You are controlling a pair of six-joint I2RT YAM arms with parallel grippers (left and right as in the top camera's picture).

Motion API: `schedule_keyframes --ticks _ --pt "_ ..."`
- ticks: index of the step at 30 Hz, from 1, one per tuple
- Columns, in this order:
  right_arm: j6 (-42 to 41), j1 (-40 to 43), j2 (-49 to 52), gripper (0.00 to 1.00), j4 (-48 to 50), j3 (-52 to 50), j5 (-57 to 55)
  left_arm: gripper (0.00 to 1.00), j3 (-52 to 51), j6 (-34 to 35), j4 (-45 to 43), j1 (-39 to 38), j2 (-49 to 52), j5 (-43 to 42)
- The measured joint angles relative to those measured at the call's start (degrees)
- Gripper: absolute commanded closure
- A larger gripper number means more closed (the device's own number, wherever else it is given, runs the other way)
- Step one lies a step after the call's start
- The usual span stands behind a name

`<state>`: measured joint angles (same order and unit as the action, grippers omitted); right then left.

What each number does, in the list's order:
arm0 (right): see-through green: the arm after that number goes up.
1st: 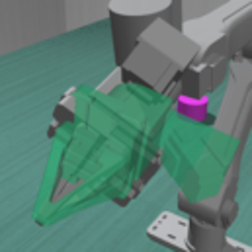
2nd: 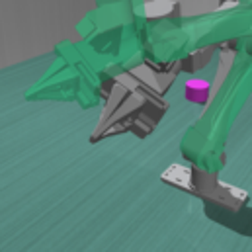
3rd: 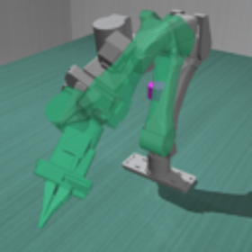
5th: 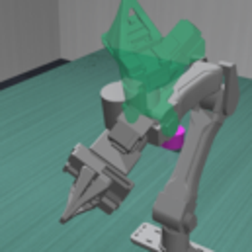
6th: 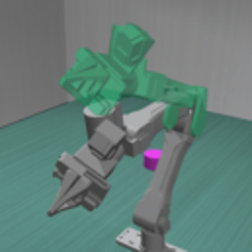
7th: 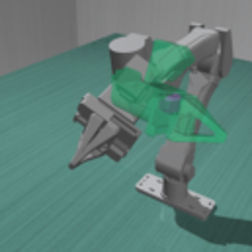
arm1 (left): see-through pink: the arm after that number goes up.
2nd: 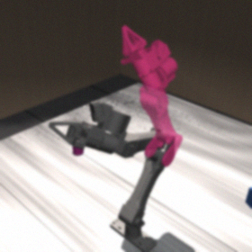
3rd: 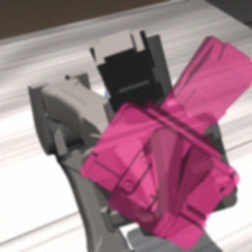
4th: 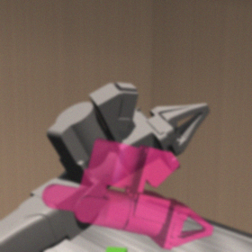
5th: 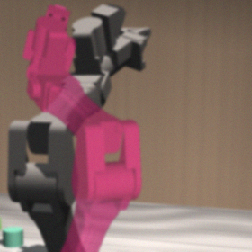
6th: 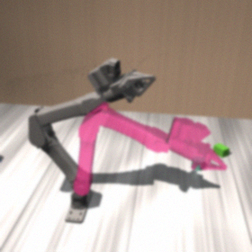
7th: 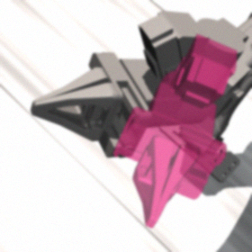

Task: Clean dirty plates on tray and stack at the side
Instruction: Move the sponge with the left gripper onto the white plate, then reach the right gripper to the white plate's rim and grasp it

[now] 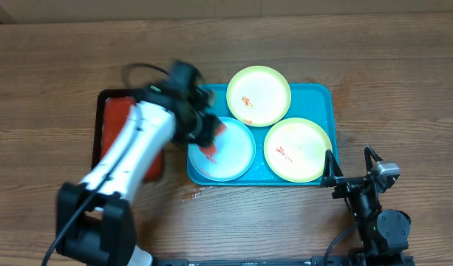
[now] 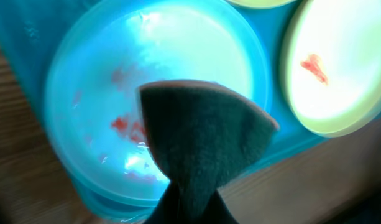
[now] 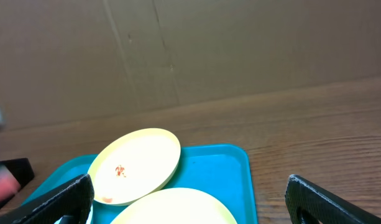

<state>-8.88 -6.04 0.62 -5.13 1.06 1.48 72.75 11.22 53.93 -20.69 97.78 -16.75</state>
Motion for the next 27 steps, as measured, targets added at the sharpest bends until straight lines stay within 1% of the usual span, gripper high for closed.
schedule_keyframes --ticks 5,7,11,16,20,25,27 --pt "-0.04 0.00 0.00 0.00 -0.02 0.00 -0.02 0.96 -10.01 5.70 -13.55 -6.12 0.07 7.58" --pt "-0.02 0.00 0.00 0.00 -0.02 0.00 -0.02 0.96 -11.67 6.67 -16.52 -7.43 0.07 9.86" --pt "-0.02 0.00 0.00 0.00 0.02 0.00 -0.02 0.96 -12.72 7.76 -19.54 -8.85 0.07 13.22" --pt "-0.02 0.00 0.02 0.00 0.59 0.00 -0.28 0.96 -12.74 9.11 -22.27 -8.85 0.07 14.97" --pt "-1.11 0.00 0.02 0.00 5.25 0.00 0.17 0.96 -12.74 11.65 -22.64 -8.85 0.07 15.39" --pt "-6.21 0.00 0.02 0.00 19.23 0.00 5.90 0.96 -12.74 12.98 -22.69 -8.85 0.07 15.58" --pt "-7.26 0.00 0.00 0.00 22.21 0.24 8.70 0.96 -12.74 13.27 -22.64 -8.85 0.07 15.61"
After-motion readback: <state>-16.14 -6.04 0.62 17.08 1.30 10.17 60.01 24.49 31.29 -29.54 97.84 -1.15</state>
